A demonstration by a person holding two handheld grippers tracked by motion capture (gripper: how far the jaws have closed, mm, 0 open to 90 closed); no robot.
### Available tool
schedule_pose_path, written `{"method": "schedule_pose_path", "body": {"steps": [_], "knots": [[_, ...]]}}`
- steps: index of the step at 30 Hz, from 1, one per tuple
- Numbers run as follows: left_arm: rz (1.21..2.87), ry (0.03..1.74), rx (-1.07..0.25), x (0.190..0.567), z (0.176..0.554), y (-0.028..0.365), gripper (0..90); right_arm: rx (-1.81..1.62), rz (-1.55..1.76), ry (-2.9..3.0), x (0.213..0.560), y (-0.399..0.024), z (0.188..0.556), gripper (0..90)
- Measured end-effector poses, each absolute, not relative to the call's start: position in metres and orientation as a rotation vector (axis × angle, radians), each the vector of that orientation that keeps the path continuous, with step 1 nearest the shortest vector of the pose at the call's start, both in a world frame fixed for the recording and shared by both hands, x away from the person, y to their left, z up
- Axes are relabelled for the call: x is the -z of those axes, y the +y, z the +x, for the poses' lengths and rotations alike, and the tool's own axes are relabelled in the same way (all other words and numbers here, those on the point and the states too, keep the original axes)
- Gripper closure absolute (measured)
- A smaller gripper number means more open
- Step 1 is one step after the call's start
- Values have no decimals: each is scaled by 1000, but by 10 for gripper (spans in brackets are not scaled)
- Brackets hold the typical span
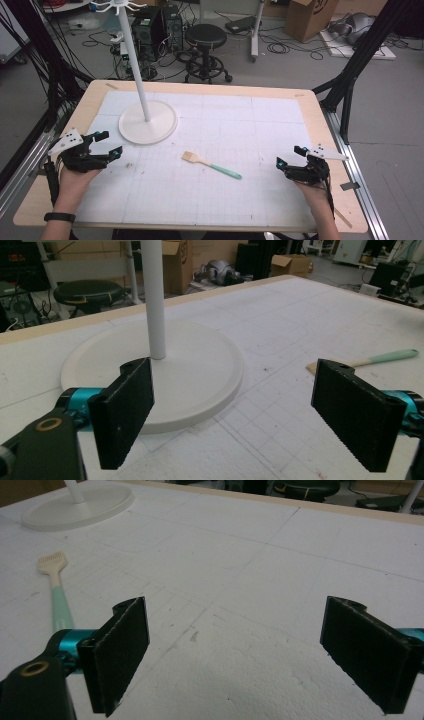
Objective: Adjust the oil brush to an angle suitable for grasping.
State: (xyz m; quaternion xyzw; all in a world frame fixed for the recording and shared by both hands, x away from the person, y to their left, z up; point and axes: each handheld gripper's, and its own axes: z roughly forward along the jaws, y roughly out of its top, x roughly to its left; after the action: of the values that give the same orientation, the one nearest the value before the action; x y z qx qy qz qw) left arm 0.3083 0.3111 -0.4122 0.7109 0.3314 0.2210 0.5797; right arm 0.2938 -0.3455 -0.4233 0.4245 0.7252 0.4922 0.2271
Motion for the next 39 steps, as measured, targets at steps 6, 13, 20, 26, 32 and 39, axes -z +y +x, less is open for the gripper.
{"method": "schedule_pose_path", "body": {"steps": [6, 13, 20, 26, 32, 39], "knots": [[1674, 767, -515, 412, 308, 311, 175, -1359, 1175, 1992, 423, -346, 293, 113], [1686, 749, -513, 412, 308, 309, 174, -1358, 1179, 1989, 423, -347, 293, 114], [1689, 729, -499, 411, 306, 308, 165, -1367, 1159, 1999, 422, -344, 296, 113], [1680, 705, -474, 411, 305, 307, 159, -1404, 1129, 2029, 417, -335, 300, 113], [1678, 700, -471, 410, 304, 307, 159, -1411, 1081, 2081, 416, -319, 308, 113], [1688, 693, -459, 411, 305, 306, 158, -1425, 1052, 2148, 414, -291, 324, 113]]}}
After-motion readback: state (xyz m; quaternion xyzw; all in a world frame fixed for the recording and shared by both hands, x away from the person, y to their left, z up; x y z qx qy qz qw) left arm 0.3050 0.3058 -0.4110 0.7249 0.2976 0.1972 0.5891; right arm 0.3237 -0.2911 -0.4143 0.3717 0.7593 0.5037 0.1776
